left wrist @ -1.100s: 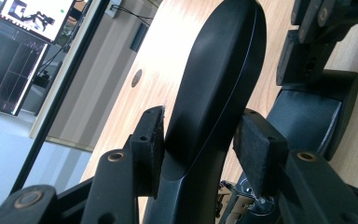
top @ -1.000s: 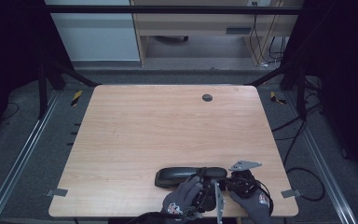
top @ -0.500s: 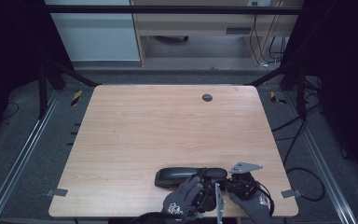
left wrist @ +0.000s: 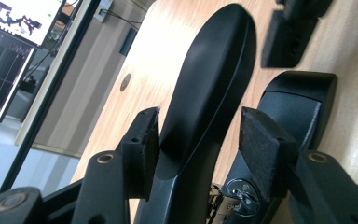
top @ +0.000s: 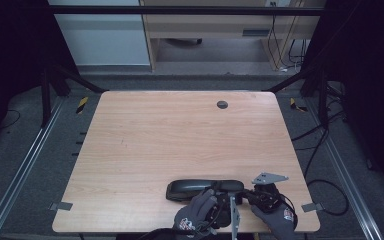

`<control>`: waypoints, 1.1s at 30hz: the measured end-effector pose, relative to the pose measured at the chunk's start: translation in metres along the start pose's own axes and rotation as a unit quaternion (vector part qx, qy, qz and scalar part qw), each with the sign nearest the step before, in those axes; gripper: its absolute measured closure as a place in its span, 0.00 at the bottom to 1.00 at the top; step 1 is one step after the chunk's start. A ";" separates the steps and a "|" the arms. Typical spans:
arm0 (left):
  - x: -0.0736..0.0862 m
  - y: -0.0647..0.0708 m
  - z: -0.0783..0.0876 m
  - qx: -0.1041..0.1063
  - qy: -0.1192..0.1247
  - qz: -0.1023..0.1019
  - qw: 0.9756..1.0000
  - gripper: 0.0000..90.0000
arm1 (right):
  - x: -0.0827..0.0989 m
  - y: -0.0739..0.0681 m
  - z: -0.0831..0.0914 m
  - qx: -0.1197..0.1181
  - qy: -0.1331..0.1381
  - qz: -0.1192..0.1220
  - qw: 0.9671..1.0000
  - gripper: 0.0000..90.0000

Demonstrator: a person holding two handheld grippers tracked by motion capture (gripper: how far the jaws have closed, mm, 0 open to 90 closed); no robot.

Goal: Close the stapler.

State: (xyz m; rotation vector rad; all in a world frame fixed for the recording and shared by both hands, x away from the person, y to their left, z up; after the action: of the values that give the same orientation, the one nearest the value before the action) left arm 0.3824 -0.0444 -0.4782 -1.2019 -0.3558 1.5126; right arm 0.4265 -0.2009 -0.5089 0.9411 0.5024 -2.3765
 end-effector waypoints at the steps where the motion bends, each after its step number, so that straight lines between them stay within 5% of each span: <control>1: 0.000 0.000 0.001 0.001 0.002 -0.002 1.000 0.52 | 0.000 0.001 0.002 0.004 -0.001 -0.006 1.000 1.00; 6: 0.000 -0.002 0.004 0.012 0.003 0.003 1.000 0.47 | -0.003 0.007 0.006 0.015 0.018 -0.014 1.000 1.00; 20: 0.003 -0.019 0.025 0.065 0.030 0.063 0.995 0.43 | -0.008 0.015 0.013 0.040 0.050 -0.038 0.997 0.93; 33: 0.019 -0.049 0.038 0.097 0.048 0.148 0.983 0.40 | -0.021 0.015 0.029 0.045 0.089 -0.048 0.994 1.00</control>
State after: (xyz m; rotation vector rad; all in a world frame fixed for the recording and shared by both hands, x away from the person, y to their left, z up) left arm 0.3811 0.0029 -0.4343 -1.2042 0.0387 1.6922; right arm 0.4339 -0.2208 -0.4763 1.2012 0.5211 -2.4299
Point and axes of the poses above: each handheld gripper's, and its own axes: z roughly backward along the jaws, x roughly out of its underside, y roughly to its right, the point moved 4 cm from there along -z, roughly forward along the jaws
